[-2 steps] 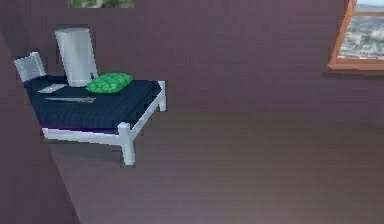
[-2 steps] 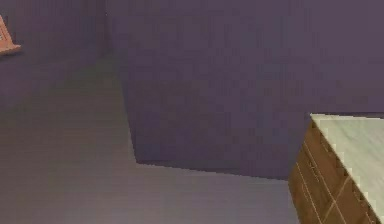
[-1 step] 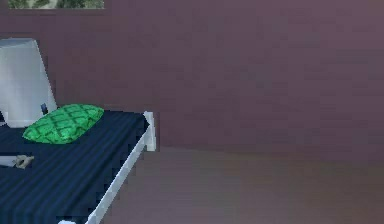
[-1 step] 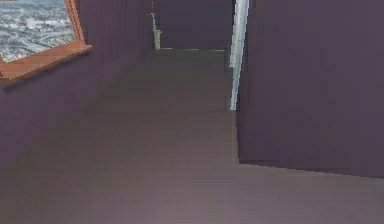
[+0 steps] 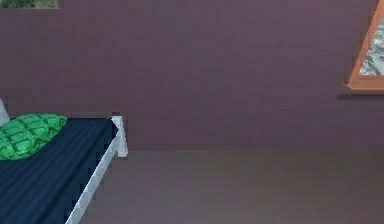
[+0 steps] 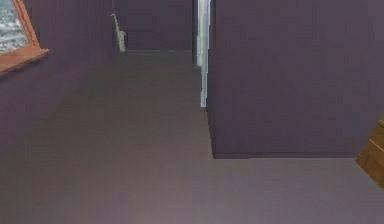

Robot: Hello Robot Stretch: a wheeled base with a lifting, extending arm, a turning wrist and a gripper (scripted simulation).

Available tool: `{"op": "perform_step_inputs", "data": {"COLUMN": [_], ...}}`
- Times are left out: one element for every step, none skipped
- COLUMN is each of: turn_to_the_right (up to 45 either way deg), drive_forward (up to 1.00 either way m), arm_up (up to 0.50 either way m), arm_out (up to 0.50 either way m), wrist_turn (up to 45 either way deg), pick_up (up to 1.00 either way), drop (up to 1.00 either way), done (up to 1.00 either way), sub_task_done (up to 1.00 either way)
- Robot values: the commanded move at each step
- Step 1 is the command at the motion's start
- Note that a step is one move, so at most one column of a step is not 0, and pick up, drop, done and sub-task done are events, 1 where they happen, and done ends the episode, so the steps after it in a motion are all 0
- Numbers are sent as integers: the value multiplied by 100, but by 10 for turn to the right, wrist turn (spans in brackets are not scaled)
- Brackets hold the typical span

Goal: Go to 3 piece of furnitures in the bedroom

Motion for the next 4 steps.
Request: {"op": "perform_step_inputs", "data": {"turn_to_the_right": [0, -450, -90, 0], "drive_forward": [5, 0, 0, 0], "arm_up": [0, 0, 0, 0], "arm_out": [0, 0, 0, 0], "wrist_turn": [0, 0, 0, 0], "pick_up": [0, 0, 0, 0], "drop": [0, 0, 0, 0], "done": [0, 0, 0, 100], "sub_task_done": [0, 0, 0, 0]}}
